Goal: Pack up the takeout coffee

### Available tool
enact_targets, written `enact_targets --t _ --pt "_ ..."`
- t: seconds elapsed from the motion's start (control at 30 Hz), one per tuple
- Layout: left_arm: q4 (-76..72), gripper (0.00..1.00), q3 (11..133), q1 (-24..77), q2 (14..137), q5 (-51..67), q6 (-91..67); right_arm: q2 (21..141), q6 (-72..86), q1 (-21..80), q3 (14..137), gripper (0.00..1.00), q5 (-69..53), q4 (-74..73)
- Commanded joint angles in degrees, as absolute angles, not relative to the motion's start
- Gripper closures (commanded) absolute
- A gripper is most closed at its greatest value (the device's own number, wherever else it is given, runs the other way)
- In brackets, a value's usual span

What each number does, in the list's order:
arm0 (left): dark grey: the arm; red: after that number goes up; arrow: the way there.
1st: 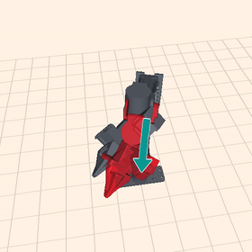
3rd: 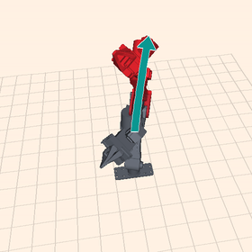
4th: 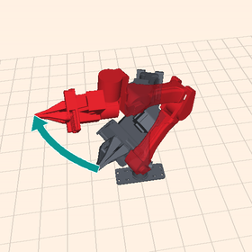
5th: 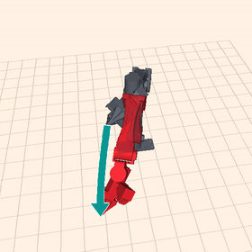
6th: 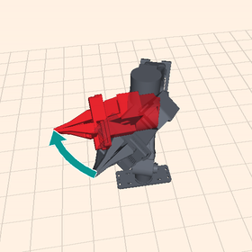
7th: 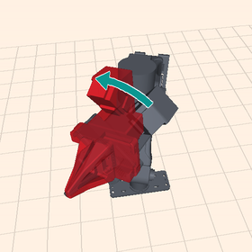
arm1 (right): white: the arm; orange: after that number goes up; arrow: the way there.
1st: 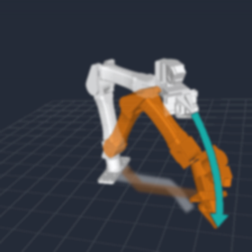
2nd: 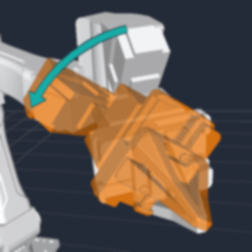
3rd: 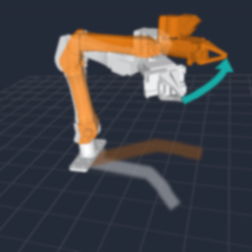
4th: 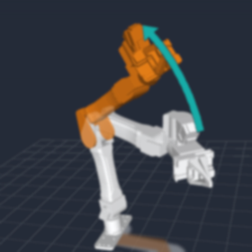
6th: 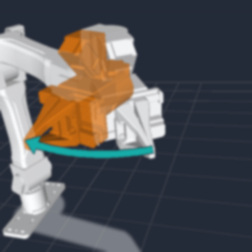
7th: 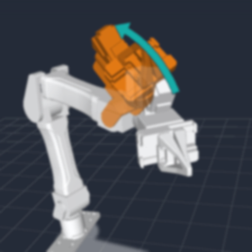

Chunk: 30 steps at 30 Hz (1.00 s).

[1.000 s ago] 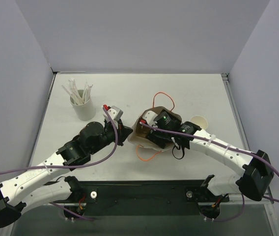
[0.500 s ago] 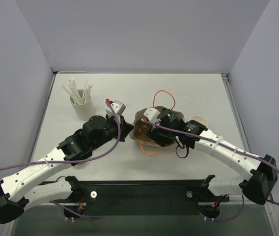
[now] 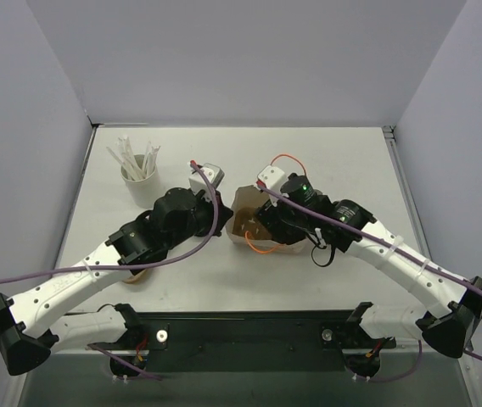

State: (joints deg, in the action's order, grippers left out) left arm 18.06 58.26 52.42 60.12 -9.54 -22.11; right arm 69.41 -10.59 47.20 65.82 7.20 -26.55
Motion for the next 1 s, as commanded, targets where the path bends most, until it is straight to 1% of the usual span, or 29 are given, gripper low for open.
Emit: enact_targets --t 0.0,0.03,0.1,0.13,0.17,0.4,0.63,0.87,0.97 --pt "19.42 0.92 63.89 51.94 62.05 -11.51 -22.68 66.89 -3.71 46.49 70.39 0.19 7.47 -28.56" --pt "19.60 0.84 64.51 51.86 62.66 -11.95 -22.50 66.88 -3.08 46.41 70.75 0.19 7.47 -29.09" --pt "20.04 0.75 65.91 51.68 63.19 -12.65 -22.41 66.62 -1.76 46.32 72.32 0.19 8.08 -29.44" --pt "20.04 0.69 66.35 51.68 63.63 -13.27 -22.15 66.62 -0.80 45.97 72.94 0.19 8.26 -30.05" --pt "19.95 0.67 66.79 51.68 63.81 -13.71 -22.06 66.62 -0.36 45.88 73.47 0.19 8.35 -30.23" --pt "19.43 0.61 70.05 51.15 66.53 -15.99 -20.92 67.85 -0.18 43.77 75.67 0.18 8.44 -31.73" --pt "18.90 0.60 72.33 50.63 68.38 -17.31 -18.90 69.70 -0.97 42.10 78.39 0.19 7.56 -31.64" --pt "21.53 0.58 80.58 50.54 69.35 -22.85 -16.08 71.37 0.00 41.57 84.11 0.18 10.28 -33.48" --pt "21.80 0.57 81.47 50.45 69.26 -24.17 -15.56 71.02 1.32 41.48 85.08 0.18 10.90 -34.10"
